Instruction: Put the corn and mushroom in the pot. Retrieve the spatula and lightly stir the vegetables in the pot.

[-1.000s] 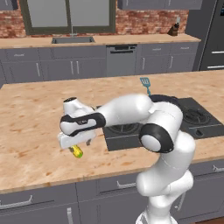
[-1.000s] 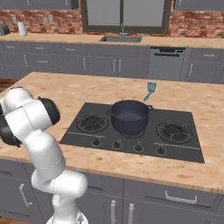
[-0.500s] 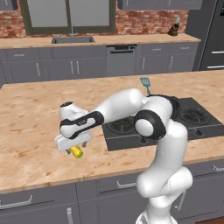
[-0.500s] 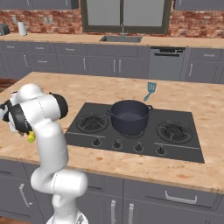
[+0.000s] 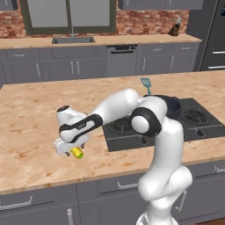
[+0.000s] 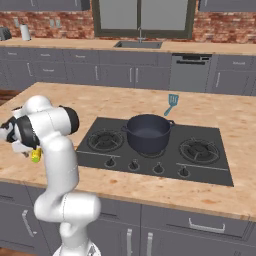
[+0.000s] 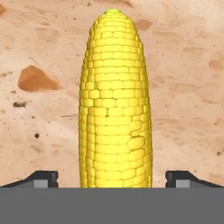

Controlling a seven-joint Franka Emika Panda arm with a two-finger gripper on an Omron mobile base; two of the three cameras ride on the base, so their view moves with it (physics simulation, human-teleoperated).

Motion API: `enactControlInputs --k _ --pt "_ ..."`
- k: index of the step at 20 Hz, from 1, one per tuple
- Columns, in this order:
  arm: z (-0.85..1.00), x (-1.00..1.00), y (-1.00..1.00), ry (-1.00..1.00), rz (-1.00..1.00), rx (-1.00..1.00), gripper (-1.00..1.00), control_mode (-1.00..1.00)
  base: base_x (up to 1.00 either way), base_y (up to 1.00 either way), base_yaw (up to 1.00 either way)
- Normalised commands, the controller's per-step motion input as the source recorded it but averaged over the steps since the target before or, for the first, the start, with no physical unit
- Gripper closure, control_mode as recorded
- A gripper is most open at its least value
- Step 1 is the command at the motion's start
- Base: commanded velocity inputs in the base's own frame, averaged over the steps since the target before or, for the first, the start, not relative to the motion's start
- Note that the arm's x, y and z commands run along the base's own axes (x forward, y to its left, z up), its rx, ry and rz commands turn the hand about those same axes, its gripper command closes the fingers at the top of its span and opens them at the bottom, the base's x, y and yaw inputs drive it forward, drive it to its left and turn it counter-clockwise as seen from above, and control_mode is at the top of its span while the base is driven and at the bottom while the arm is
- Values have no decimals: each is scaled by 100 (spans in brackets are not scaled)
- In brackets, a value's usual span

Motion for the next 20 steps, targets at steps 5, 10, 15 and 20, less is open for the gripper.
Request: enactControlInputs --k 5,10,15,20 --pt "-11 0 -30 -5 0 0 100 -100 0 0 0" --pt "0 -4 -33 -5 3 3 100 -100 0 0 0" --pt "73 -38 -34 -15 15 16 100 -100 0 0 0" --pt "97 -45 -33 -14 18 9 100 -100 0 0 0"
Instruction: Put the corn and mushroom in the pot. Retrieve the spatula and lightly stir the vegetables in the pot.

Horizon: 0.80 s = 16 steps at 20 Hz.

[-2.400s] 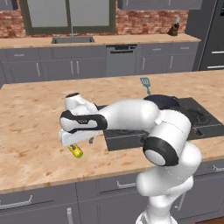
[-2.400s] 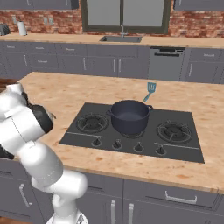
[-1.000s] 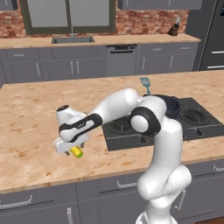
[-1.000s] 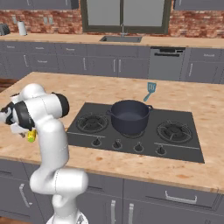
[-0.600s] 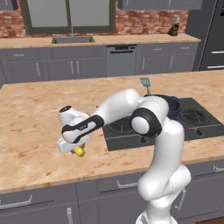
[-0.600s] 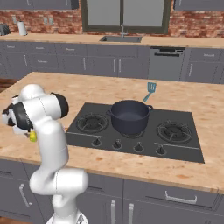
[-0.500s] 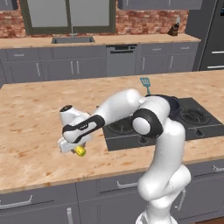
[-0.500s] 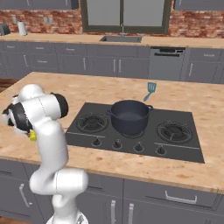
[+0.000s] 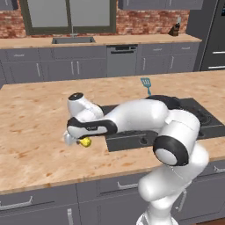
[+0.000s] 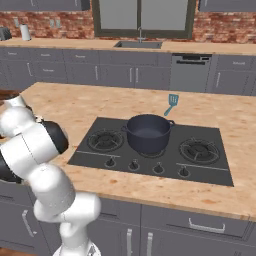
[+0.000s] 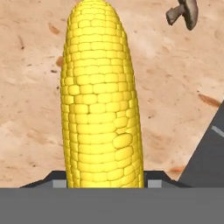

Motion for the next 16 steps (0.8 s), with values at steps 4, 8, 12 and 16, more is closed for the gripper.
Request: enactControlInputs --k 4,8,12,16 --pt "90 -45 -49 -13 12 6 100 -100 0 0 0" --pt "70 -32 -67 -21 0 7 100 -100 0 0 0" --pt "67 -17 -73 -8 0 10 100 -100 0 0 0" --pt "64 -7 -78 0 0 10 100 -100 0 0 0"
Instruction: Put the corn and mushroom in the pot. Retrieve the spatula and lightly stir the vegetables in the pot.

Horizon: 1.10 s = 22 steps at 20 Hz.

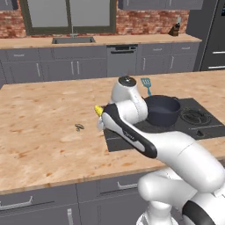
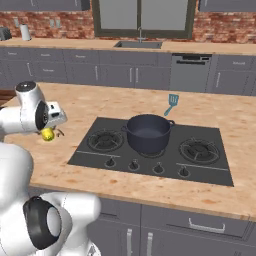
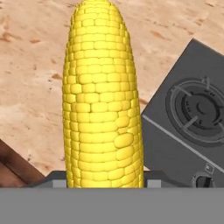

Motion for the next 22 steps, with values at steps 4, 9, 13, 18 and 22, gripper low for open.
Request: enactControlInputs --k 4,9,13,18,22 --pt "56 -1 -81 0 0 12 100 -100 0 0 0" --pt "51 0 -81 13 0 8 100 -100 0 0 0" --pt "33 3 -84 21 0 0 100 -100 0 0 0" --pt "6 18 -91 15 0 0 100 -100 0 0 0" --pt "0 34 -93 17 0 0 100 -100 0 0 0"
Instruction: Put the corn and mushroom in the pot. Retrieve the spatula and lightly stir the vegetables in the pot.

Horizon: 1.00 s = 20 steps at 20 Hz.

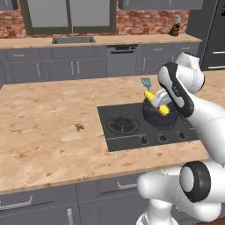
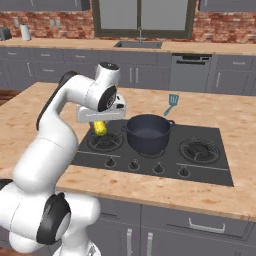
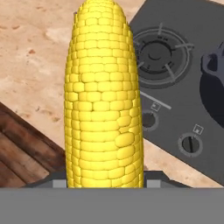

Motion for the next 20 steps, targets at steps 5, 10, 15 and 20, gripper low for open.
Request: enactControlInputs --k 5,10,15,20 --pt "-9 42 -77 2 -1 0 100 -100 0 0 0" --pt "-10 56 -57 5 0 -1 100 -100 0 0 0" --pt "-20 49 -21 2 0 -10 100 -100 0 0 0" --pt "-19 48 -19 0 3 -12 100 -100 0 0 0"
